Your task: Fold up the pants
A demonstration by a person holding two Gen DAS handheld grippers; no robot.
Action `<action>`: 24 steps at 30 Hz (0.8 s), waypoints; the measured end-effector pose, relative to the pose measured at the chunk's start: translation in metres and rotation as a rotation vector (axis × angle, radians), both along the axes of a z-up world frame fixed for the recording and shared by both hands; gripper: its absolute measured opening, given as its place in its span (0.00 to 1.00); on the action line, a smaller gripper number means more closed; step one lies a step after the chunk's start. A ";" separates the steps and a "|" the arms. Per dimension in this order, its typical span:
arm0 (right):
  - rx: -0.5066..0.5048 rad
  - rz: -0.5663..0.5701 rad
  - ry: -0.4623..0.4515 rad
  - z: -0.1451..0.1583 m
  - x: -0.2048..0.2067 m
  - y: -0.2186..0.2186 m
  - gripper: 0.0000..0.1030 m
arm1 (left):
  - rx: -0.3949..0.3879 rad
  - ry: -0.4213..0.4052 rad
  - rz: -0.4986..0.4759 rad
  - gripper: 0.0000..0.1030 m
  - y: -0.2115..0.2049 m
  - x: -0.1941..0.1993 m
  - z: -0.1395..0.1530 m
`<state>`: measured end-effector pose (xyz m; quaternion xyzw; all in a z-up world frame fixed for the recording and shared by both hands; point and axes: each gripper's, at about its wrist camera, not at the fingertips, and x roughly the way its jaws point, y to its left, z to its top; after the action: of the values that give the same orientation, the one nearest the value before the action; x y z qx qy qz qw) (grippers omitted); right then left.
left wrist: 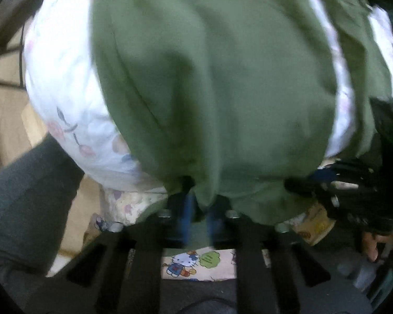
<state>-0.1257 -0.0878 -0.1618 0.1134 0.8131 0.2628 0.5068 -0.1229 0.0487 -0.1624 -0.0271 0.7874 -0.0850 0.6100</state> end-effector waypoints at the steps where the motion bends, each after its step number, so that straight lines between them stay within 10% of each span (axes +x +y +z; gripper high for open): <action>1: 0.014 0.016 -0.028 0.008 0.000 0.003 0.04 | -0.011 -0.034 -0.018 0.03 -0.004 -0.001 0.010; 12: 0.242 -0.192 -0.275 0.141 0.022 -0.051 0.02 | -0.321 -0.302 0.176 0.01 0.032 0.017 0.130; 20: 0.326 -0.308 -0.527 0.211 0.140 -0.055 0.02 | -0.356 -0.604 0.215 0.01 0.056 0.144 0.215; 24: 0.295 -0.334 -0.600 0.220 0.230 -0.045 0.02 | -0.358 -0.598 0.179 0.02 0.048 0.240 0.207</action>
<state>0.1043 -0.1324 0.0583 0.2340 0.5520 0.3126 0.7368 0.1173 0.0962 0.0446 -0.1764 0.5412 -0.1721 0.8039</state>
